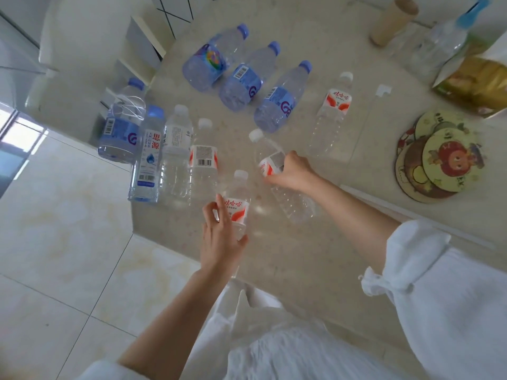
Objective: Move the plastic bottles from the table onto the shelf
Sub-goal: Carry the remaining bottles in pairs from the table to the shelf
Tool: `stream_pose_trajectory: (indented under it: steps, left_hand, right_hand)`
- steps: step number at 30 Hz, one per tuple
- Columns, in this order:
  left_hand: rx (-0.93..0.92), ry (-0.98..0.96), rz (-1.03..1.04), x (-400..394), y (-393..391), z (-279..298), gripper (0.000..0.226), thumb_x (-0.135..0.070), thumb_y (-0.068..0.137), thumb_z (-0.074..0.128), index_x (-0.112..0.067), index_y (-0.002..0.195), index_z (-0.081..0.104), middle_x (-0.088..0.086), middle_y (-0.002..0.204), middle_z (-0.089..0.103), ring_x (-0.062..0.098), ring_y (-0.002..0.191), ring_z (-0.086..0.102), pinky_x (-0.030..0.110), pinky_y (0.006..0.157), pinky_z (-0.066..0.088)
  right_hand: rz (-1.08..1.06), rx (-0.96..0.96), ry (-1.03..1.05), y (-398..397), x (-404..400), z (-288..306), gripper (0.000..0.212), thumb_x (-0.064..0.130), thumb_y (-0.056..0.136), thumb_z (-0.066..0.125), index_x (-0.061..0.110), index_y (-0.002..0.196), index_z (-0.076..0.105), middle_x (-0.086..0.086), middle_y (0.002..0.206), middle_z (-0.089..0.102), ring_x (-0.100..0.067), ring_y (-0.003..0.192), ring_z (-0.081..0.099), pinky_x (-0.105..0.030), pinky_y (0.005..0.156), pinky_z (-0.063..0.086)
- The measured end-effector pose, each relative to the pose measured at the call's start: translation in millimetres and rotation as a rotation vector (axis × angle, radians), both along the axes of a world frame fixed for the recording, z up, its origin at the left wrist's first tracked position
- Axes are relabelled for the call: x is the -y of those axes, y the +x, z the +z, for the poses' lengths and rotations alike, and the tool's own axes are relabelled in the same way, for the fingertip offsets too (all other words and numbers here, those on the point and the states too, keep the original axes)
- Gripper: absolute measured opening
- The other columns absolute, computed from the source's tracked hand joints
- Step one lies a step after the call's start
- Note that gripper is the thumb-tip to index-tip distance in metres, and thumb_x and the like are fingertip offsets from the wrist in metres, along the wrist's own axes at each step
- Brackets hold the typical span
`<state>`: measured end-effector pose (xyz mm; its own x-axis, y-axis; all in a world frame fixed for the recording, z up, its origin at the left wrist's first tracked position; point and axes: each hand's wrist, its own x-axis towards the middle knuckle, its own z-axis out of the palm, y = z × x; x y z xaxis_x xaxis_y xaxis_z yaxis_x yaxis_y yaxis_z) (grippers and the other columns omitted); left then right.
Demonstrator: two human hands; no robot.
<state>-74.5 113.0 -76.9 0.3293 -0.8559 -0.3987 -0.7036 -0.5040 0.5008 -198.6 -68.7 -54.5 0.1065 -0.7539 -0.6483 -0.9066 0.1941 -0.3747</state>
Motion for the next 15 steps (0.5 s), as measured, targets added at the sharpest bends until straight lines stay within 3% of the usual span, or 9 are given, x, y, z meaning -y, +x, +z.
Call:
stream_pose_trajectory:
  steps: [3,6,10,12,15]
  left_hand:
    - [-0.077,-0.023,0.055,1.8,-2.6,-0.7,0.103,-0.022,0.076,0.075,-0.015,0.154,0.009,0.005,0.135,0.025,0.029,0.114,0.051,0.028,0.086,0.044]
    - [-0.143,-0.04,0.119,6.3,-6.0,2.1,0.099,-0.021,0.075,0.076,-0.019,0.152,0.015,0.005,0.133,0.028,0.027,0.109,0.051,0.03,0.088,0.046]
    - [-0.228,-0.034,0.202,18.3,-12.2,7.6,0.088,-0.025,0.067,0.081,-0.019,0.142,0.034,0.002,0.118,0.047,0.014,0.095,0.045,0.024,0.084,0.036]
    - [-0.248,-0.056,0.216,25.1,-16.1,8.7,0.071,-0.024,0.065,0.082,-0.018,0.124,0.044,-0.003,0.101,0.054,0.016,0.087,0.05,0.024,0.072,0.036]
    - [-0.294,-0.048,0.259,35.5,-17.9,8.6,0.061,-0.023,0.063,0.085,-0.026,0.108,0.043,-0.014,0.088,0.052,0.006,0.075,0.053,0.014,0.058,0.035]
  right_hand:
    - [-0.118,0.073,0.036,-16.5,-23.8,-1.1,0.074,0.045,0.069,0.076,0.006,0.122,0.042,-0.011,0.119,0.054,-0.025,0.099,0.055,-0.029,0.072,0.044]
    - [-0.241,0.116,0.052,-31.7,-45.1,-4.5,0.072,0.047,0.065,0.079,0.01,0.117,0.044,-0.006,0.112,0.056,-0.021,0.09,0.052,-0.025,0.058,0.039]
    - [-0.364,0.144,0.042,-46.1,-69.7,-7.1,0.061,0.048,0.061,0.08,0.016,0.104,0.051,0.002,0.096,0.059,-0.015,0.081,0.055,-0.023,0.057,0.039]
    - [-0.426,0.177,0.021,-51.6,-80.6,-7.5,0.048,0.045,0.061,0.08,0.02,0.093,0.055,0.008,0.087,0.061,-0.006,0.074,0.057,-0.016,0.052,0.037]
    - [-0.526,0.228,-0.023,-58.2,-94.5,-7.2,0.043,0.043,0.06,0.082,0.022,0.089,0.058,0.013,0.081,0.061,-0.009,0.079,0.061,-0.02,0.058,0.042]
